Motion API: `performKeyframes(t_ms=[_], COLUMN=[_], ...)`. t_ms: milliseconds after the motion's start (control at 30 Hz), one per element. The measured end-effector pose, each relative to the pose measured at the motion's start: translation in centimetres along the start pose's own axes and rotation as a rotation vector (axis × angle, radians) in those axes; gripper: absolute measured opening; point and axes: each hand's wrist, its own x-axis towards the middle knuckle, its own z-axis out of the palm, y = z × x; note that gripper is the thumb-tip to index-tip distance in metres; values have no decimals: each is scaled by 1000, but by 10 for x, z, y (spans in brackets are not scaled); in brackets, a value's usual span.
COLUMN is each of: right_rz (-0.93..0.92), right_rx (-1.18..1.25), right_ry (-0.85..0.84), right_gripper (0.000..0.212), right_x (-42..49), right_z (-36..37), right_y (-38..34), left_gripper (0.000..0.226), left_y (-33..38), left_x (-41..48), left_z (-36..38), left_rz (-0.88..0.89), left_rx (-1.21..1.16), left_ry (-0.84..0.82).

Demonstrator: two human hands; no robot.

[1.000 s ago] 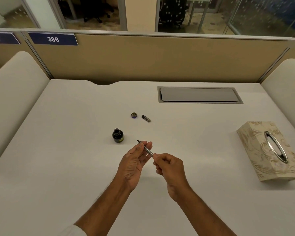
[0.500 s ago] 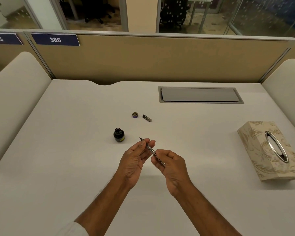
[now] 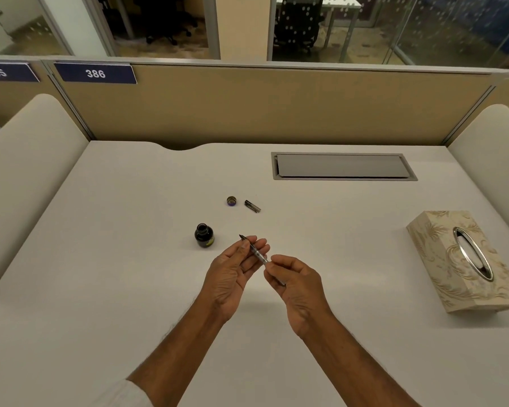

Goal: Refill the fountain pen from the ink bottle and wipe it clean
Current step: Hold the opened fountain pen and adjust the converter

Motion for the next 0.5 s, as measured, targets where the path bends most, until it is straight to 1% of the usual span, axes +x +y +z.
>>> performKeyframes(t_ms=[100, 267, 367, 500], right_rz=[28, 14, 39, 32], right_rx=[35, 21, 70, 33], right_ry=[3, -6, -13, -17], right_gripper=[7, 16, 9, 15], right_x=[0, 1, 1, 2], right_z=[-1, -3, -3, -5], right_y=[-1, -2, -3, -2], left_gripper=[27, 28, 28, 27], left_y=[1, 1, 1, 1], left_x=[0, 1, 2, 3], left_z=[1, 2, 3, 3], left_rz=[0, -5, -3, -1], left_rx=[-1, -16, -27, -27], left_ry=[4, 6, 3, 0])
